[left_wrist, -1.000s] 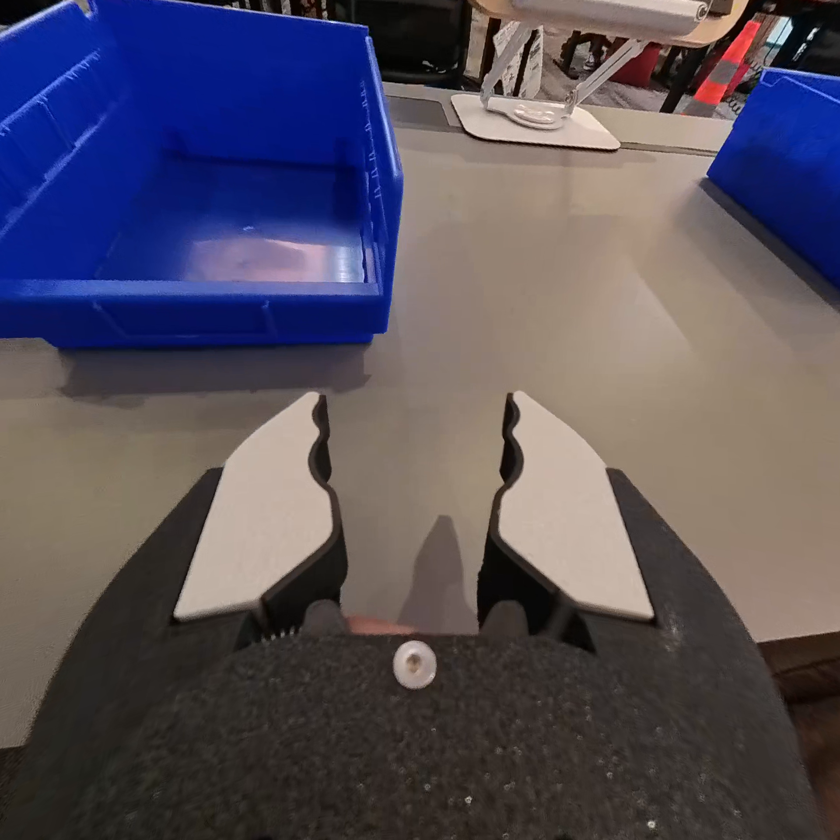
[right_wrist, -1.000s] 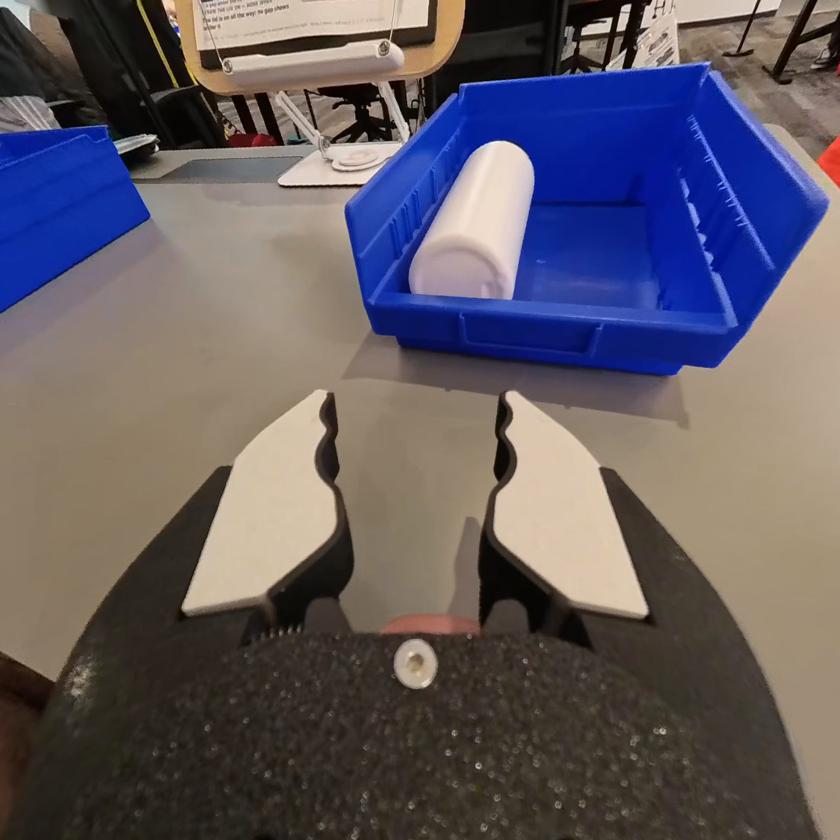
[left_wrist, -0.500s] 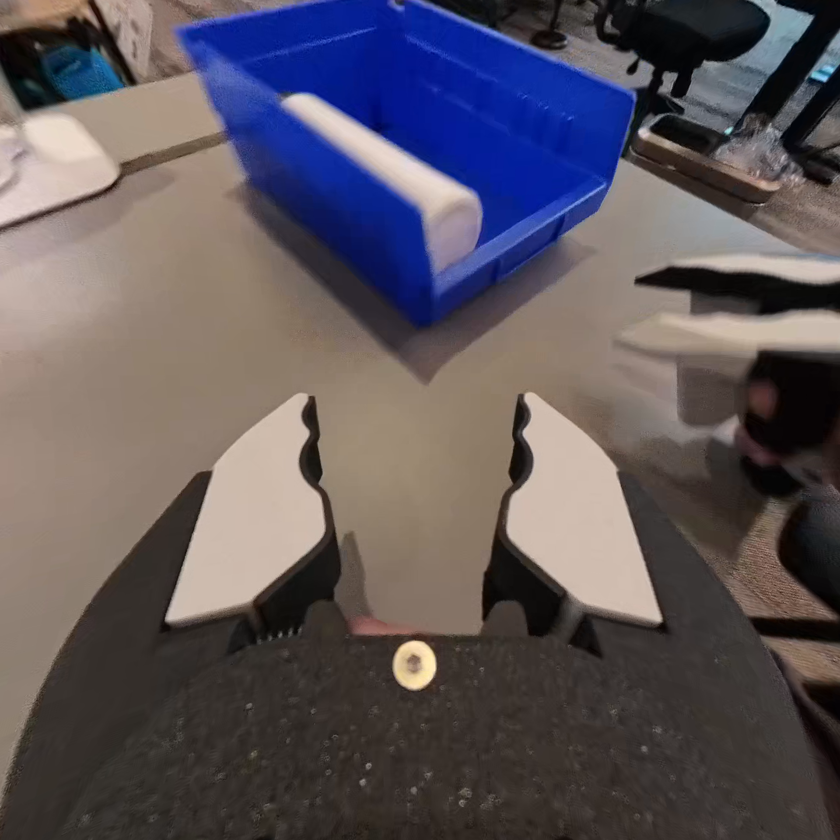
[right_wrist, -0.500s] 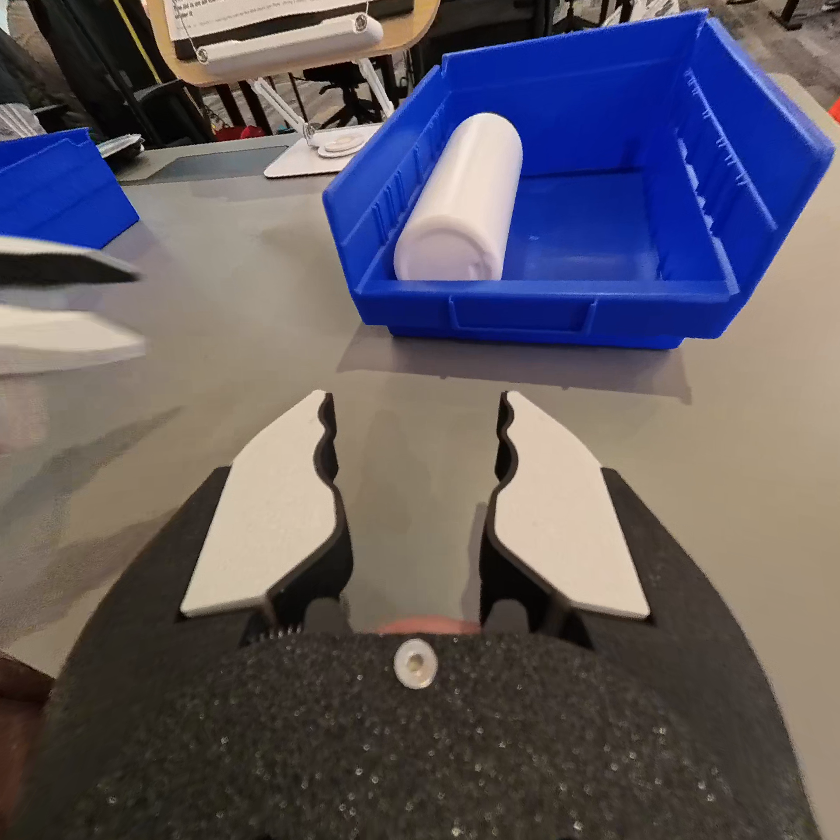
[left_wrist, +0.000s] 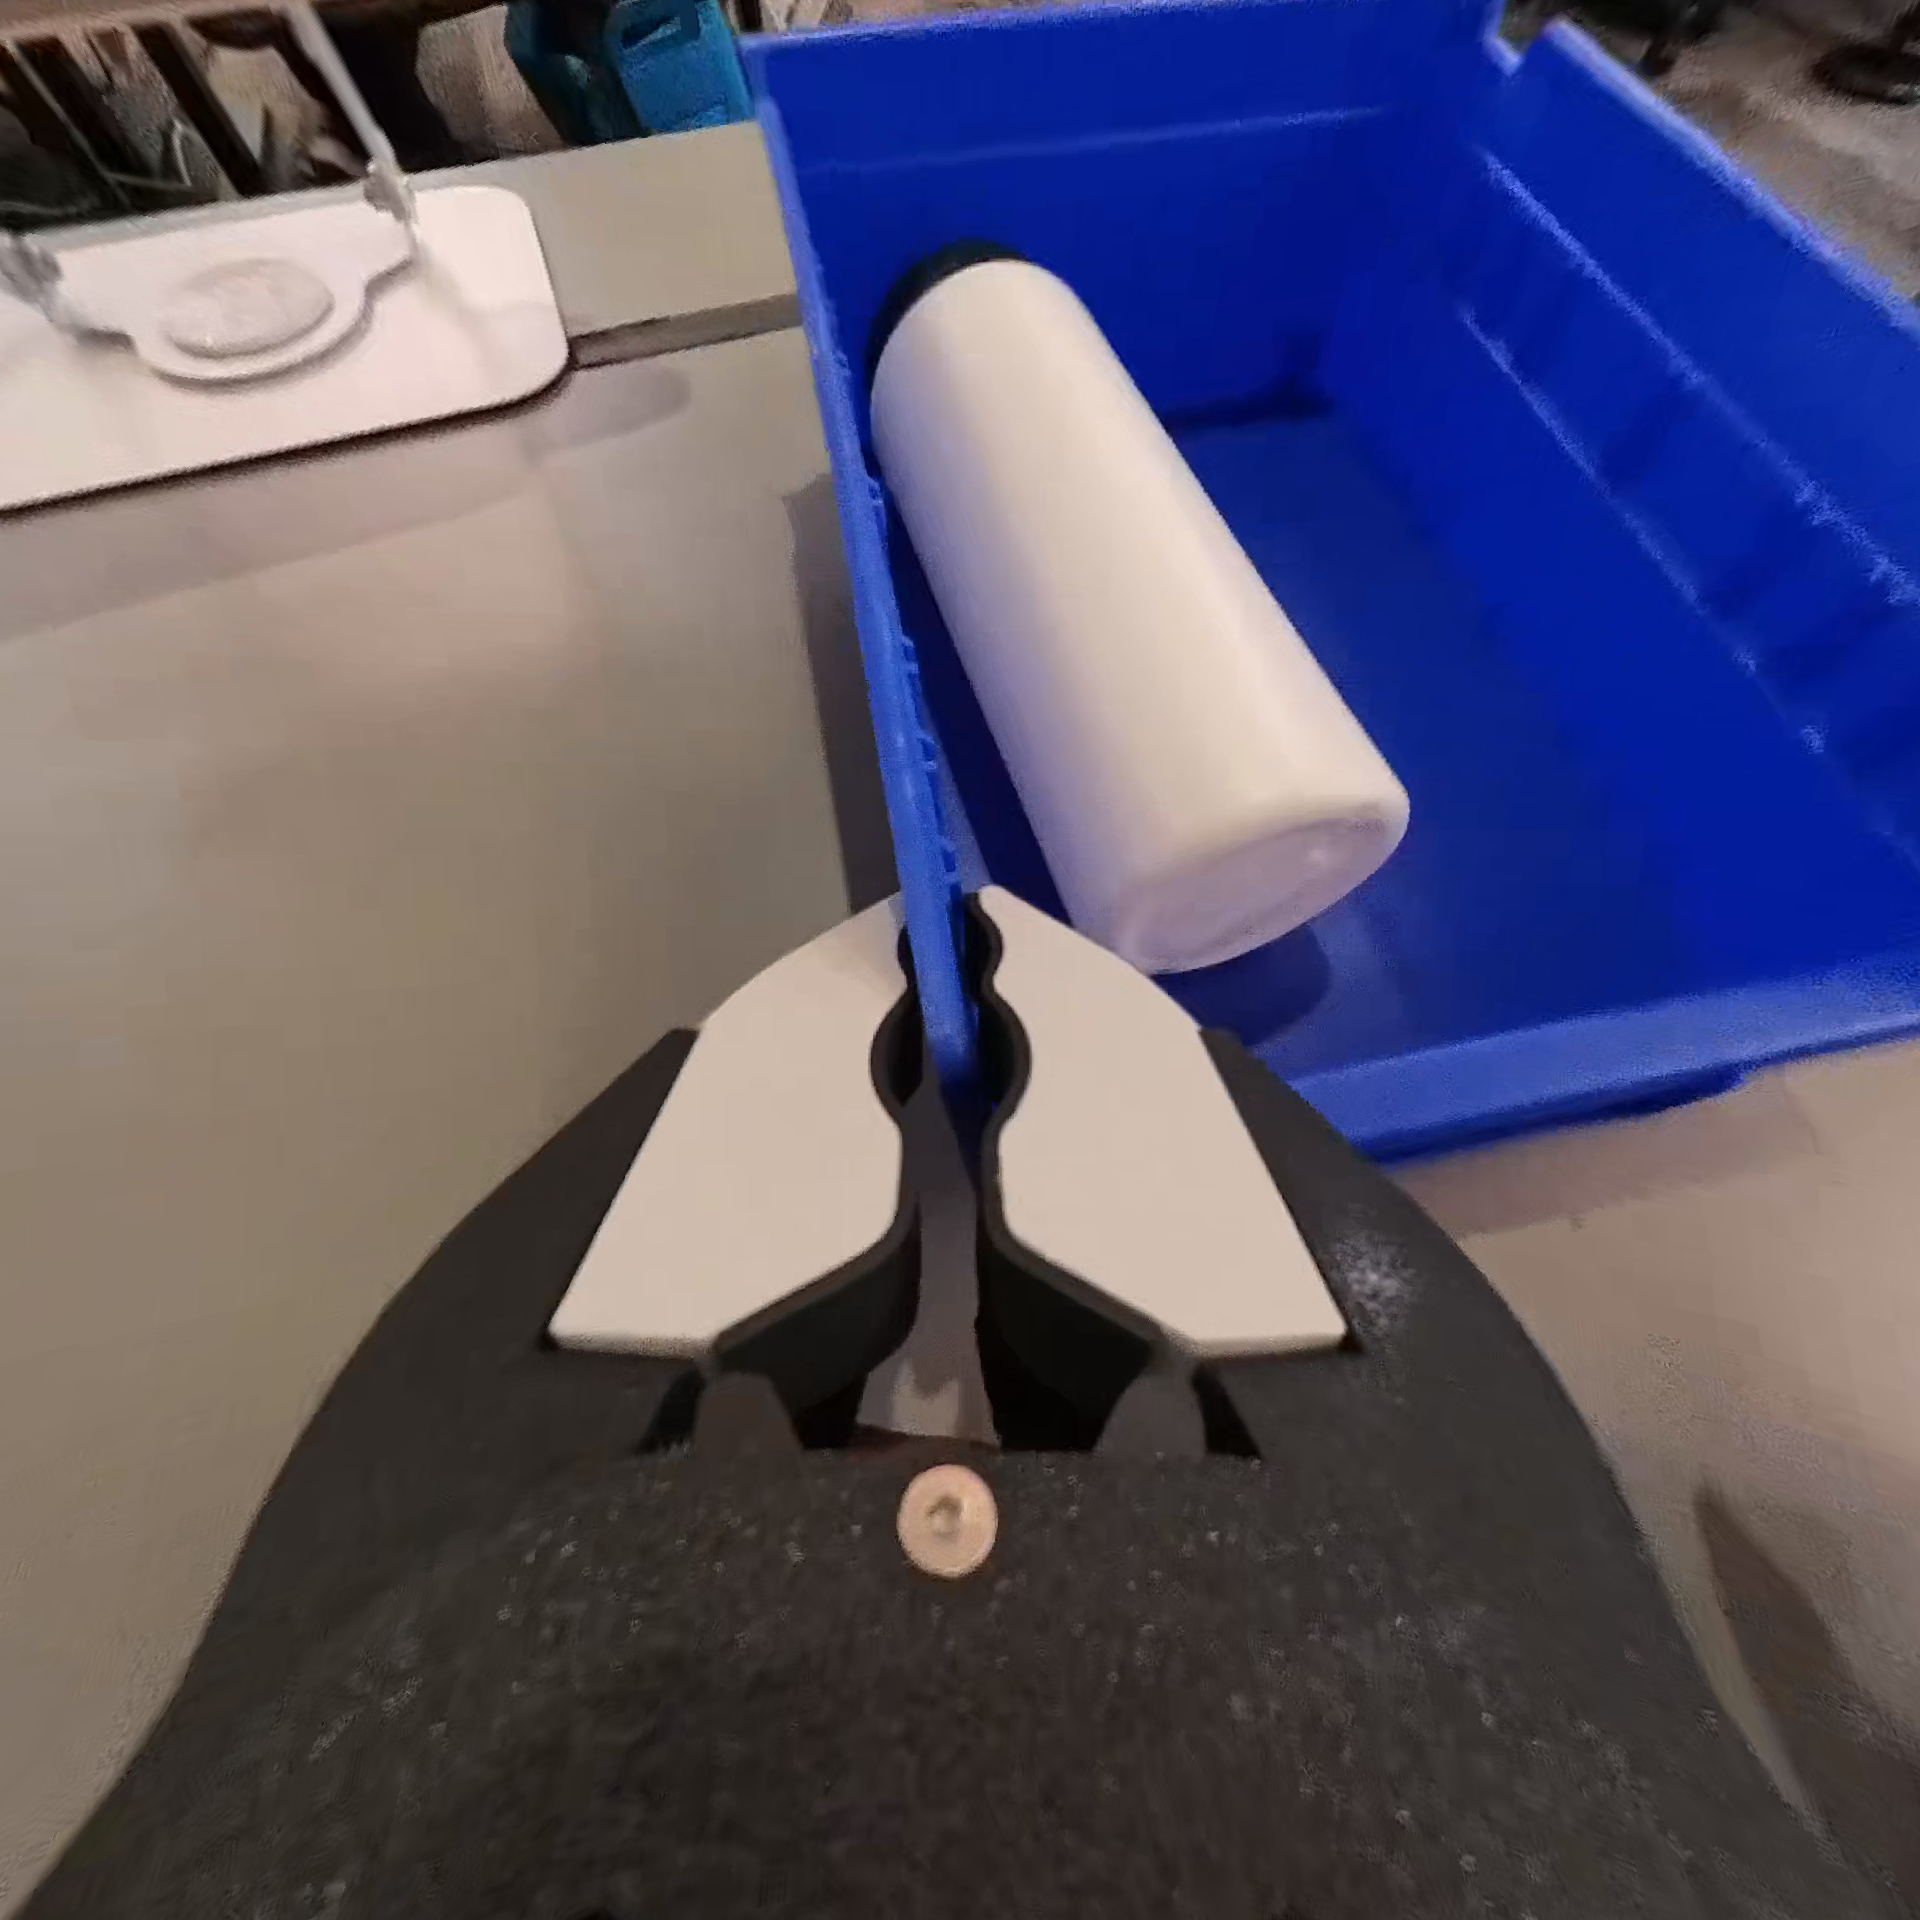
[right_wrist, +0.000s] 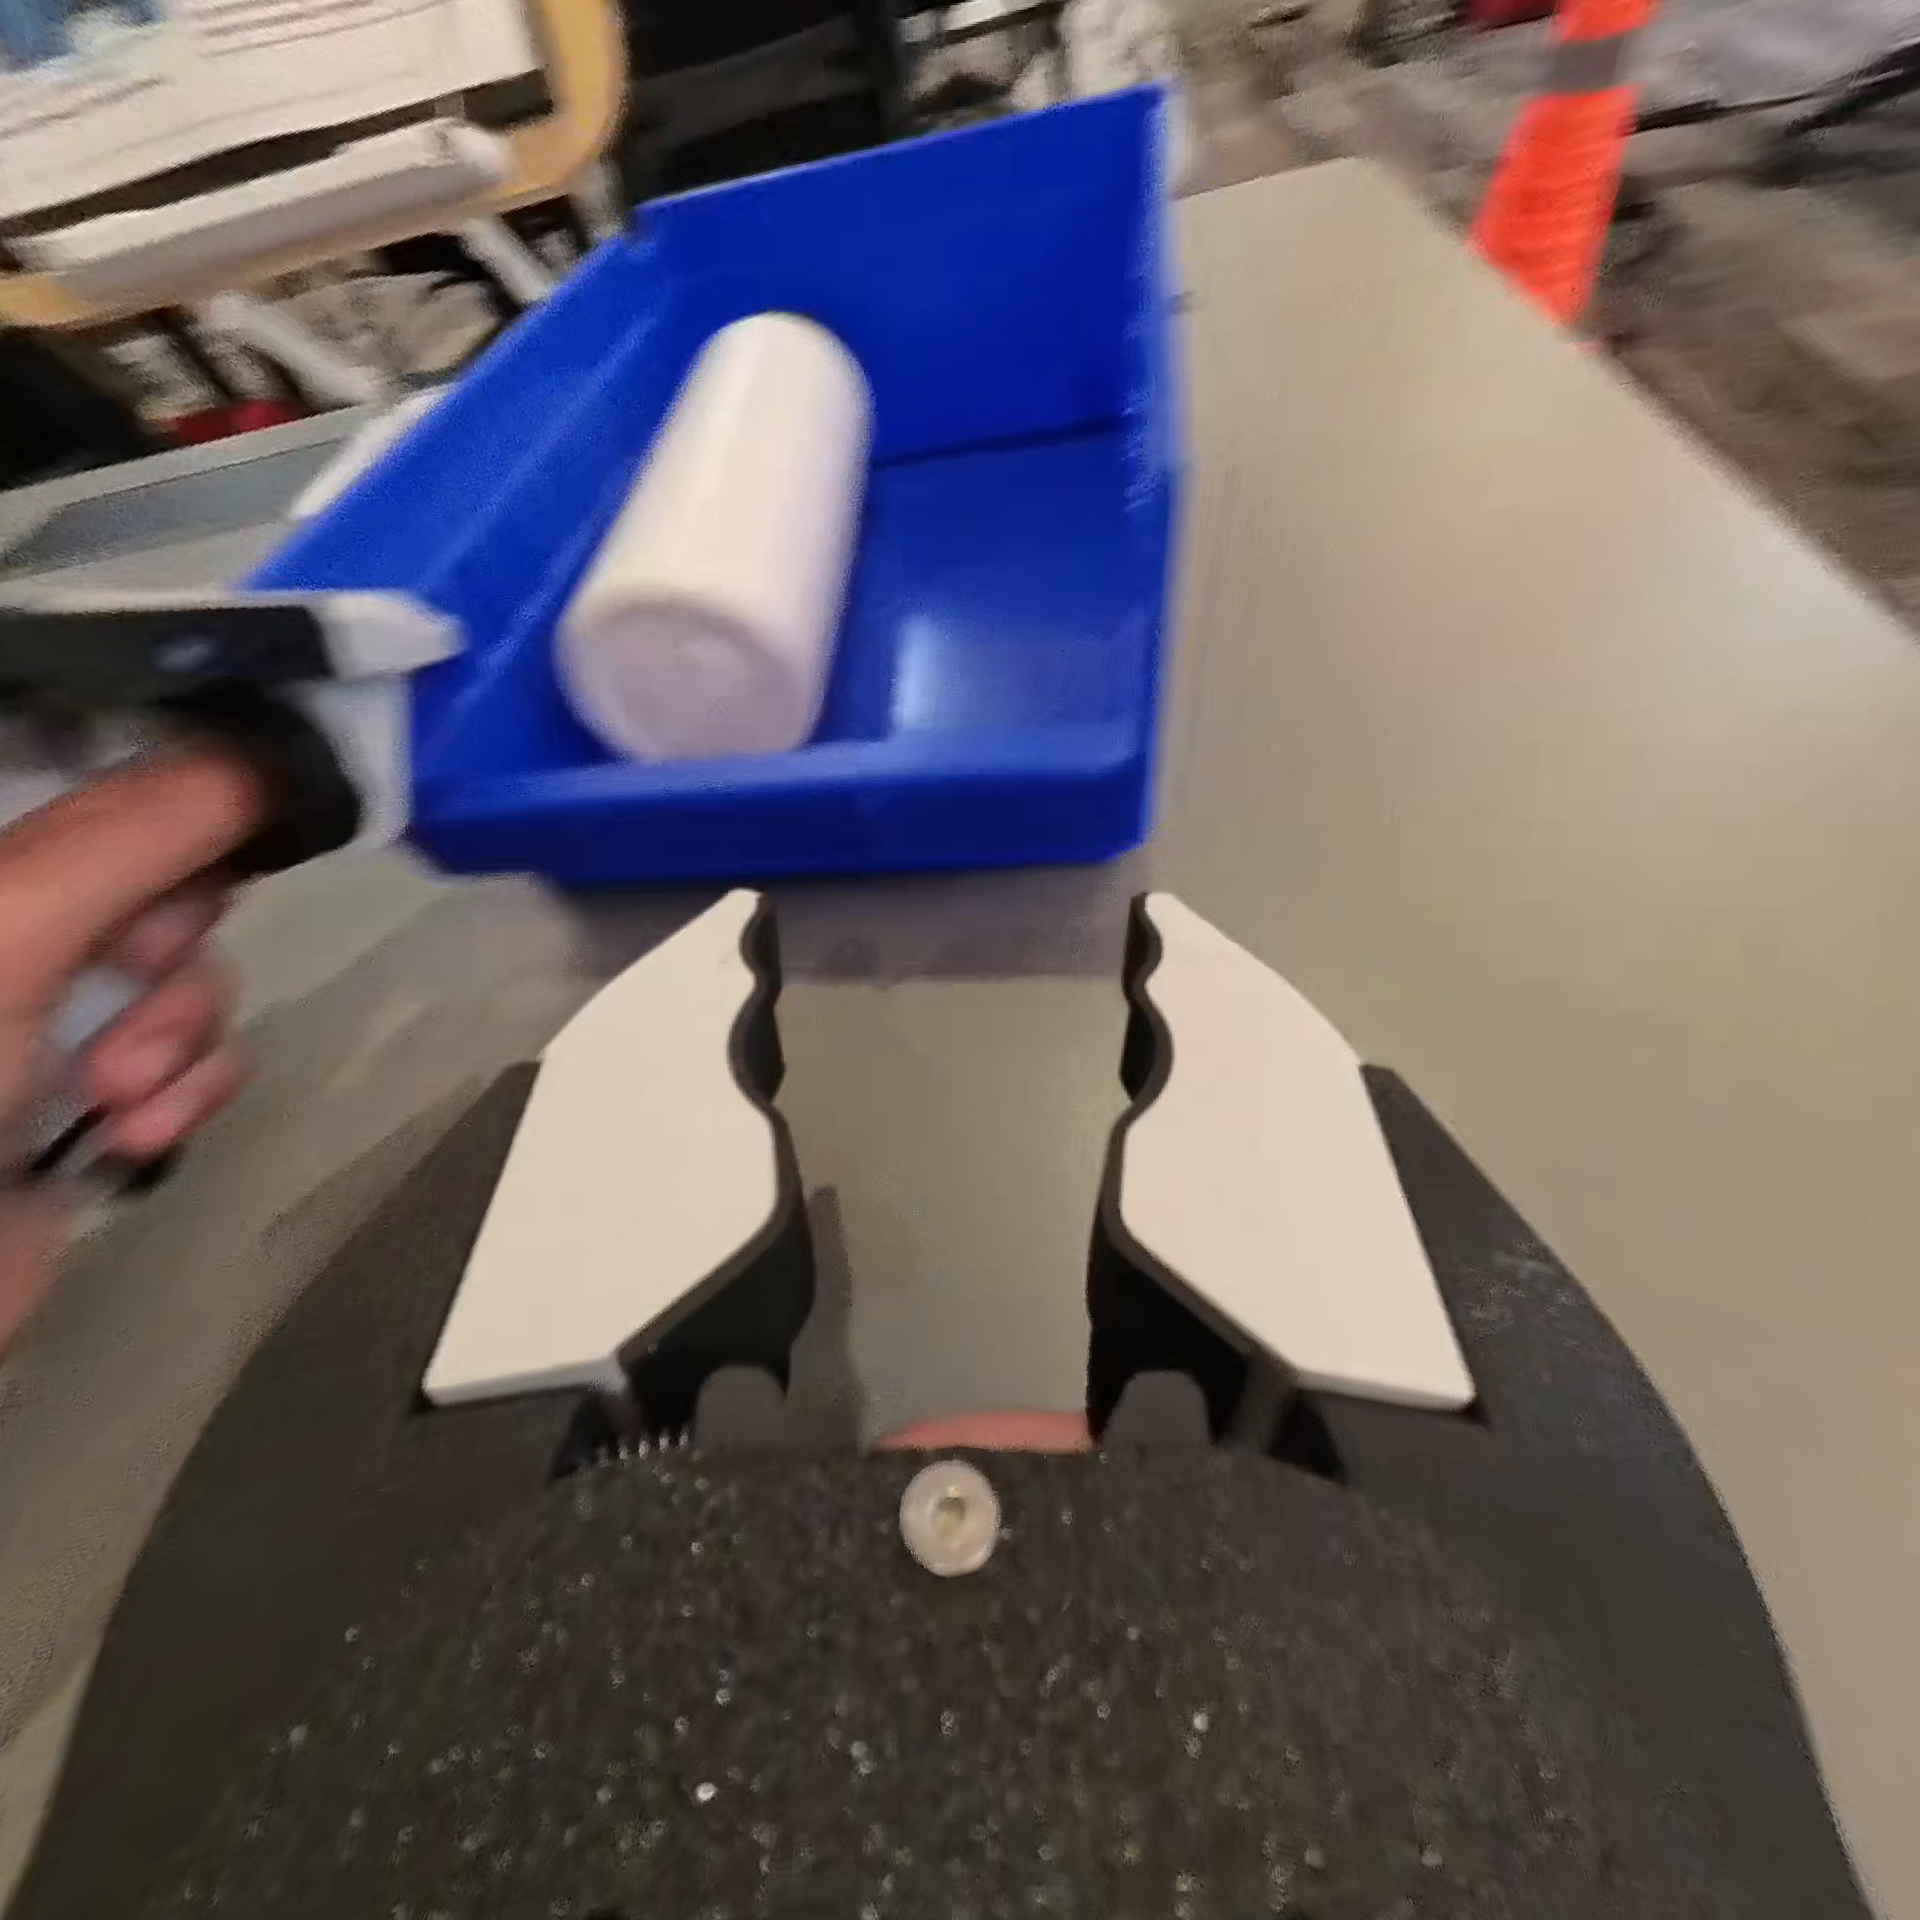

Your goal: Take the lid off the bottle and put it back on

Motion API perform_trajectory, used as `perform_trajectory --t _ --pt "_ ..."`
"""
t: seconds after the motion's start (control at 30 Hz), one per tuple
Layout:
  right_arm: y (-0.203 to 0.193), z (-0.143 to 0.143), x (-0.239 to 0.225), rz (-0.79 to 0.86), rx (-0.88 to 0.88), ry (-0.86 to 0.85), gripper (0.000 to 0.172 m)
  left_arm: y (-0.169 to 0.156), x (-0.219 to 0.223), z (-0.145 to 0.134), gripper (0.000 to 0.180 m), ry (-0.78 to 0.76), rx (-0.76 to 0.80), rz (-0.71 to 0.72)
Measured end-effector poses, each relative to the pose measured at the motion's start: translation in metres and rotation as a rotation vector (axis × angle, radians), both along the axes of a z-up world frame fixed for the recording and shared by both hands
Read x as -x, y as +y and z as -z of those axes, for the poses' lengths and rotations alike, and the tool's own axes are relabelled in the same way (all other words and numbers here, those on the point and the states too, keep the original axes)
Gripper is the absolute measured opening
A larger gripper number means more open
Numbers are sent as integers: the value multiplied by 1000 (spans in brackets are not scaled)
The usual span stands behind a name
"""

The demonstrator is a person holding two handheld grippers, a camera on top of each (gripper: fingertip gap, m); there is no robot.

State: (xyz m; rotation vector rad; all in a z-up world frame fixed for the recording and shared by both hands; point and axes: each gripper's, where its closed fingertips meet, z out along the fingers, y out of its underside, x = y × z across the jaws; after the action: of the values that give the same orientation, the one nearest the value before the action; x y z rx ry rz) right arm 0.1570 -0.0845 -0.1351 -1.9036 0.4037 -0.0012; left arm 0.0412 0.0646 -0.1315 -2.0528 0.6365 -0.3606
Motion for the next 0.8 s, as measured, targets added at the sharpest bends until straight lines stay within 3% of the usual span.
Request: perform_trajectory --t 0.3,0.5,0.8 --pt "14 3 -3 80 68 -112 61 -45 46 -1 4 -39 -15 12" --pt "19 -5 20 53 23 -22 3 -51 83 -8 3 -63 -35 -22" --pt "80 -37 148 -96 -83 -70 3 -11 223 -50 3 -42 -157 -178"
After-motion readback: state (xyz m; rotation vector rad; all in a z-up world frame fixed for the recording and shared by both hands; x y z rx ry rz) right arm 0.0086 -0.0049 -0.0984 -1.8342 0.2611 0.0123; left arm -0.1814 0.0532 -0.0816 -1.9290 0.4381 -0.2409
